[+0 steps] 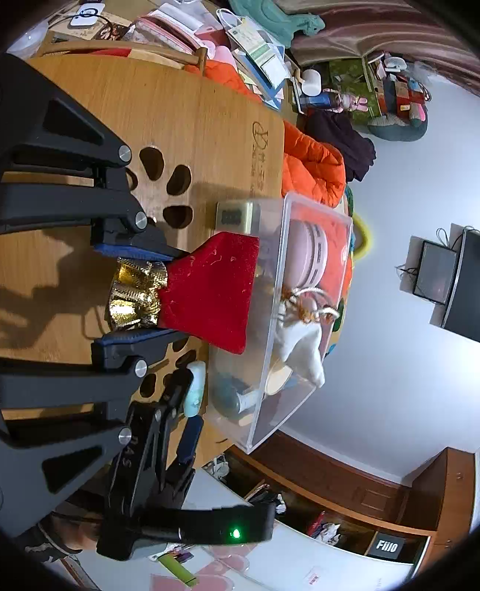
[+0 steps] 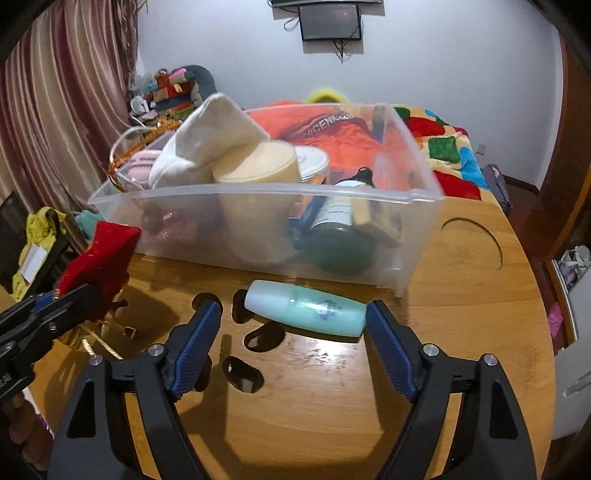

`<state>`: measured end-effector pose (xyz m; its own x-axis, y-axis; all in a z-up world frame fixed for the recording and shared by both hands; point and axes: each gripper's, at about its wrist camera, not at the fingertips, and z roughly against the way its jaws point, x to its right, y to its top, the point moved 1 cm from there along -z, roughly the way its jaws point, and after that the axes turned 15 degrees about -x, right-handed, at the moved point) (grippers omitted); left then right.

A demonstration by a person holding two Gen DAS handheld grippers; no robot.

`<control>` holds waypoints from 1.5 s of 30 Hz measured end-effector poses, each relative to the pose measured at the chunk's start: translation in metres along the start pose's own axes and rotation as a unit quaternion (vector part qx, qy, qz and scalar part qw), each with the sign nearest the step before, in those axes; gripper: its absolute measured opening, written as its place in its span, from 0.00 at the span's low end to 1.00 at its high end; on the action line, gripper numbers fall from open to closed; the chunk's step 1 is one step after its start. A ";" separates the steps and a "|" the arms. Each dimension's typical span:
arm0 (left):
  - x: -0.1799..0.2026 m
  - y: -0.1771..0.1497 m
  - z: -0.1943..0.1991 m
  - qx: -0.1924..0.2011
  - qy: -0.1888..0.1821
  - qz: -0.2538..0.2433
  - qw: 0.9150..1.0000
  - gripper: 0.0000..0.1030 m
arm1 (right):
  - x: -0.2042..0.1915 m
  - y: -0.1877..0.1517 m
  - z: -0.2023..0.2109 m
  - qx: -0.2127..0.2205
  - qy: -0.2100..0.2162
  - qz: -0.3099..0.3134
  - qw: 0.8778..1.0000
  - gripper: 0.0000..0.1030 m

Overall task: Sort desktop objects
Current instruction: 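Grasp the red pouch with the left tool while the right grasps the mint-green bottle, then carry the red pouch with the left tool while the right carries the bottle to the box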

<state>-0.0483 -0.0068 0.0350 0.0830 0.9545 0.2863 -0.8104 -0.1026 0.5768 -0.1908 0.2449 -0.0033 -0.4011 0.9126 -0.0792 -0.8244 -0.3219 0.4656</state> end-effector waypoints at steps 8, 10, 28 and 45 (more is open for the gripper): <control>-0.013 -0.005 0.010 0.010 -0.017 0.011 1.000 0.30 | -0.004 0.009 -0.012 -0.025 -0.036 -0.005 0.999 0.77; -0.014 -0.006 0.012 0.012 -0.015 0.011 1.000 0.30 | -0.005 0.010 -0.013 -0.026 -0.047 0.000 0.999 0.73; 0.000 0.010 0.042 0.047 0.013 -0.005 0.999 0.30 | -0.004 -0.009 0.064 0.077 0.009 0.024 0.997 0.69; 0.007 0.081 0.068 0.101 0.030 -0.029 0.994 0.30 | 0.000 0.039 0.113 0.158 0.016 0.044 0.986 0.69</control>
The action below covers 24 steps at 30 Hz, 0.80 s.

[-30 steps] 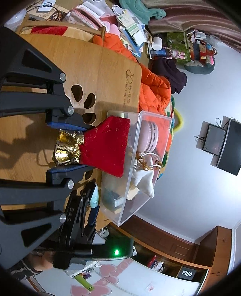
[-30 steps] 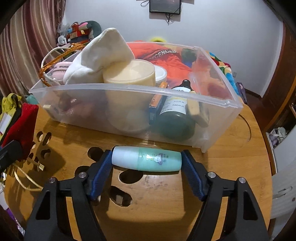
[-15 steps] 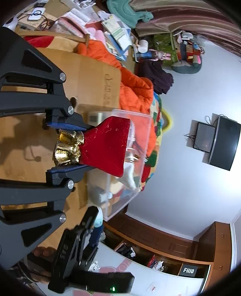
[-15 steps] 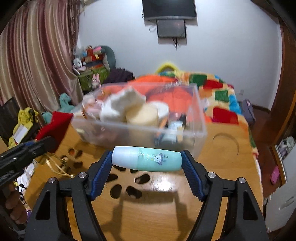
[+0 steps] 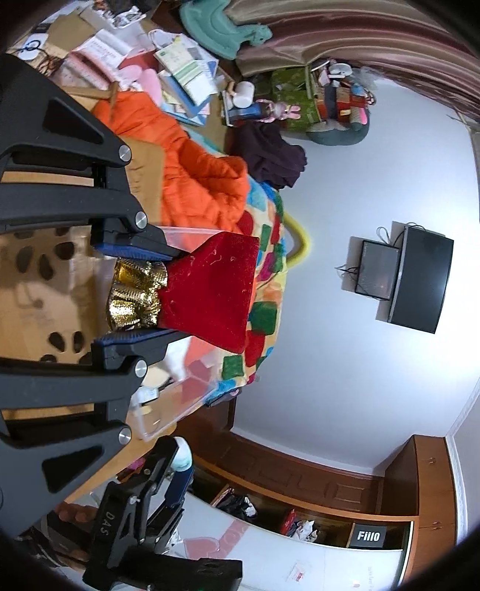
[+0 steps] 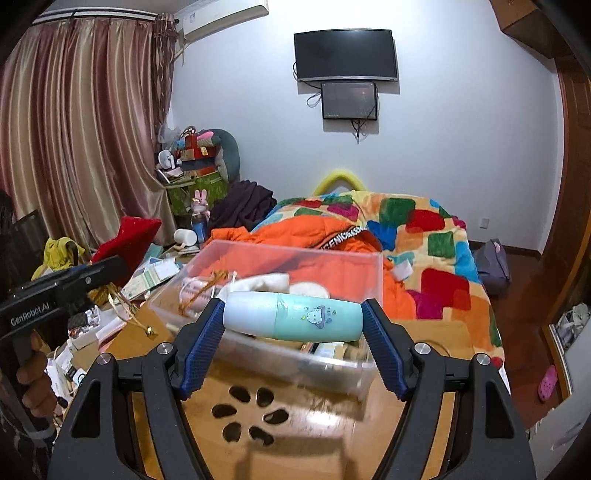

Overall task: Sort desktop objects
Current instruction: 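Carry the red pouch with the left tool while the right carries the bottle to the box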

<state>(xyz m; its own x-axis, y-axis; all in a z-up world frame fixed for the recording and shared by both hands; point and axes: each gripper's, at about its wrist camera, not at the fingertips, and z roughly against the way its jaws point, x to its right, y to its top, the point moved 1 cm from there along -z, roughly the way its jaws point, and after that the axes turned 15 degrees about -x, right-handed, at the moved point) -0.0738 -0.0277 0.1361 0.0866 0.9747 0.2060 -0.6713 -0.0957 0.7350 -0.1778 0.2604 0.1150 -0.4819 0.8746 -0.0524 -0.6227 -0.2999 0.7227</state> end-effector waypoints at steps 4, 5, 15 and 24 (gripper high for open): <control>-0.001 0.018 -0.015 -0.008 -0.012 0.004 1.000 0.31 | 0.006 0.012 -0.006 0.005 -0.001 -0.003 1.000 0.69; -0.002 0.022 -0.020 -0.011 -0.008 0.004 1.000 0.31 | 0.008 0.015 -0.008 0.008 -0.001 -0.006 1.000 0.69; -0.002 0.042 -0.075 -0.040 0.021 -0.007 0.999 0.31 | 0.028 0.031 -0.051 -0.007 0.013 -0.040 0.999 0.69; -0.001 0.039 -0.117 -0.076 0.016 -0.011 0.997 0.32 | 0.036 0.041 -0.091 -0.026 0.019 -0.044 0.999 0.69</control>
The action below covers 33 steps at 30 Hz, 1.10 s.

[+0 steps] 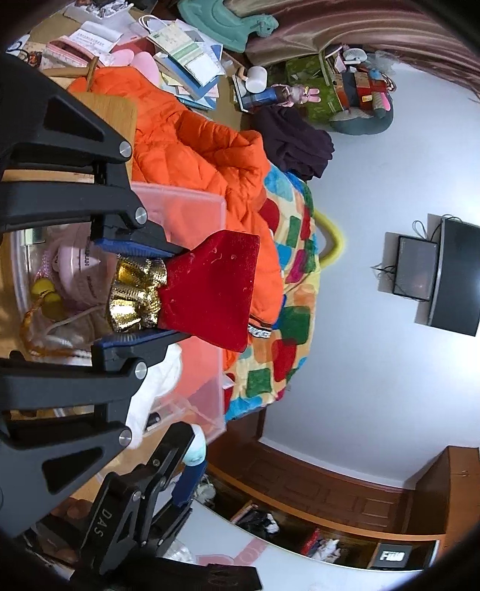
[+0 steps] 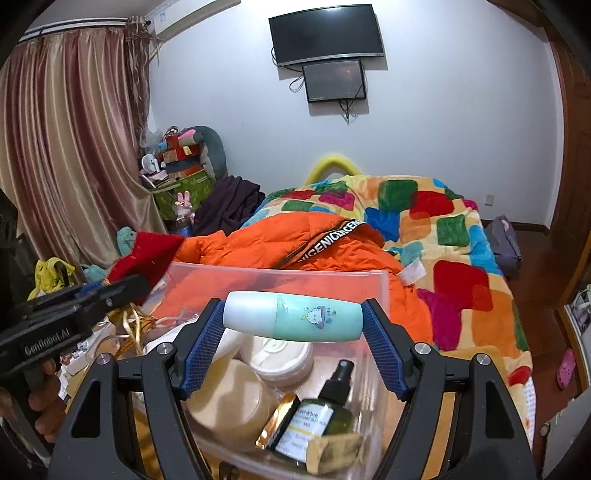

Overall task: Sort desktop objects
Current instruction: 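Carry the red pouch with the left tool while the right carries the bottle to the box, then open both tools over the box to drop the pouch and the bottle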

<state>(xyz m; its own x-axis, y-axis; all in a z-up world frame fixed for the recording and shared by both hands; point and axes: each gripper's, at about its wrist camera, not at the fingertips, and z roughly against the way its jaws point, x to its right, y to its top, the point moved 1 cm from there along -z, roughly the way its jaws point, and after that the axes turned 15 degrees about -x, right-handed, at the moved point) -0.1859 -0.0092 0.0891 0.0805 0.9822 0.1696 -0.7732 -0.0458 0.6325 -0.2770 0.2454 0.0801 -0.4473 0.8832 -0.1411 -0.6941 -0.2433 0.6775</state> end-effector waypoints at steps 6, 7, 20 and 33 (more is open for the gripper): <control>0.002 -0.003 -0.013 -0.008 0.007 -0.011 1.000 0.35 | -0.004 -0.009 -0.017 -0.012 -0.021 0.018 1.000 0.69; 0.002 -0.004 -0.014 -0.008 0.007 -0.012 1.000 0.36 | -0.006 -0.010 -0.019 -0.013 -0.023 0.020 0.999 0.69; -0.002 -0.004 -0.008 -0.005 0.003 0.004 1.000 0.72 | -0.007 -0.011 -0.013 -0.004 -0.023 0.010 1.000 0.78; 0.018 -0.014 0.030 0.031 0.035 -0.020 0.999 0.91 | -0.011 -0.022 0.035 0.018 -0.031 0.012 0.999 0.81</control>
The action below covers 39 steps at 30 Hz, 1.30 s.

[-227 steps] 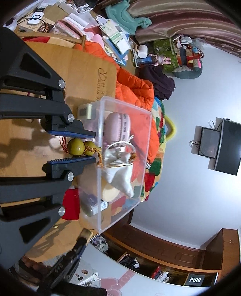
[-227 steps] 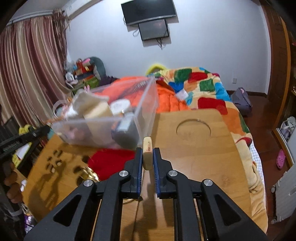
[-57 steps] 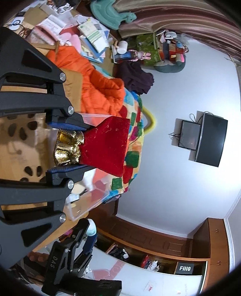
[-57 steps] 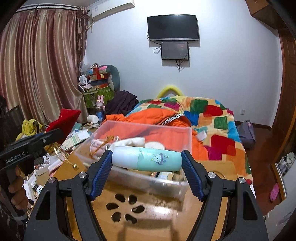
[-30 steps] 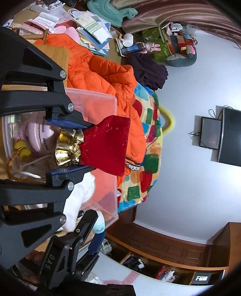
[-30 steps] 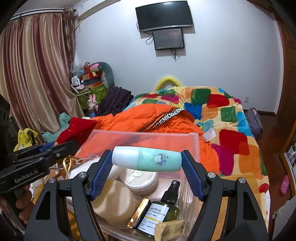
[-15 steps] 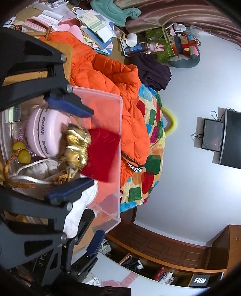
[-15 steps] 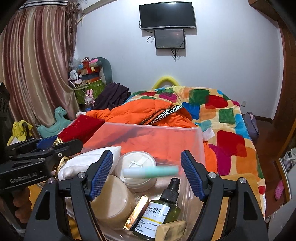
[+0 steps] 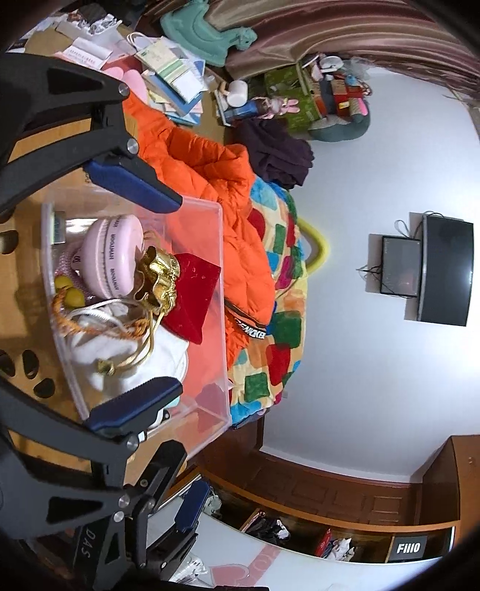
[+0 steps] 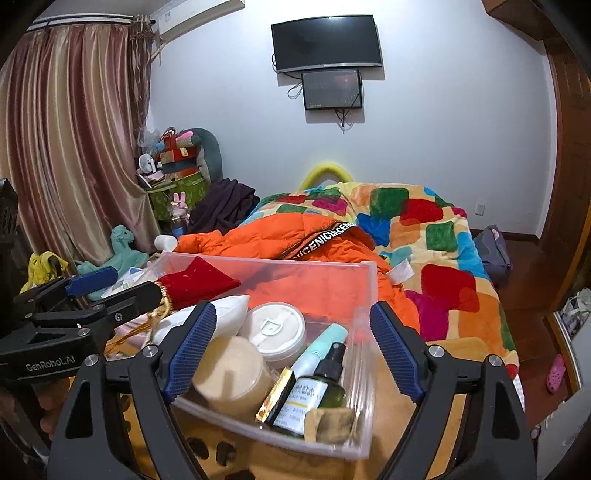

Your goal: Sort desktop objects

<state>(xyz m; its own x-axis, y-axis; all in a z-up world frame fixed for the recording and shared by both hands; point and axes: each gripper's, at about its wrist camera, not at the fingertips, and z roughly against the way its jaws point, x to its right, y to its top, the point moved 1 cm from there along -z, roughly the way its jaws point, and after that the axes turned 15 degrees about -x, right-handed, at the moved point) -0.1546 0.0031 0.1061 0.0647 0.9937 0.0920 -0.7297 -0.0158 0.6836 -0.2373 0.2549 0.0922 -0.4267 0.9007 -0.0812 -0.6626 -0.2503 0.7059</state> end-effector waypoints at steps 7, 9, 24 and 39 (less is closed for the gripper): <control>0.001 -0.015 0.024 0.010 0.015 0.007 1.000 0.95 | -0.006 -0.017 0.030 0.016 -0.018 0.000 1.000 0.98; 0.002 -0.021 0.030 0.012 0.018 0.008 1.000 0.96 | -0.008 -0.024 0.041 0.029 -0.022 0.001 0.999 0.99; 0.025 -0.073 0.082 0.044 0.025 -0.002 0.999 0.98 | -0.006 -0.075 0.081 0.039 -0.038 0.002 0.998 0.99; 0.037 -0.096 0.099 0.035 0.019 0.022 0.999 0.98 | -0.020 -0.101 0.109 0.056 -0.043 0.030 0.997 0.99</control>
<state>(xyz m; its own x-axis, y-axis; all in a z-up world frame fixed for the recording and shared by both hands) -0.0148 0.0306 0.1153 0.0079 0.9953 0.0964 -0.6811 -0.0652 0.7293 -0.0951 0.3012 0.0991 -0.4050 0.9141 0.0205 -0.5633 -0.2670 0.7819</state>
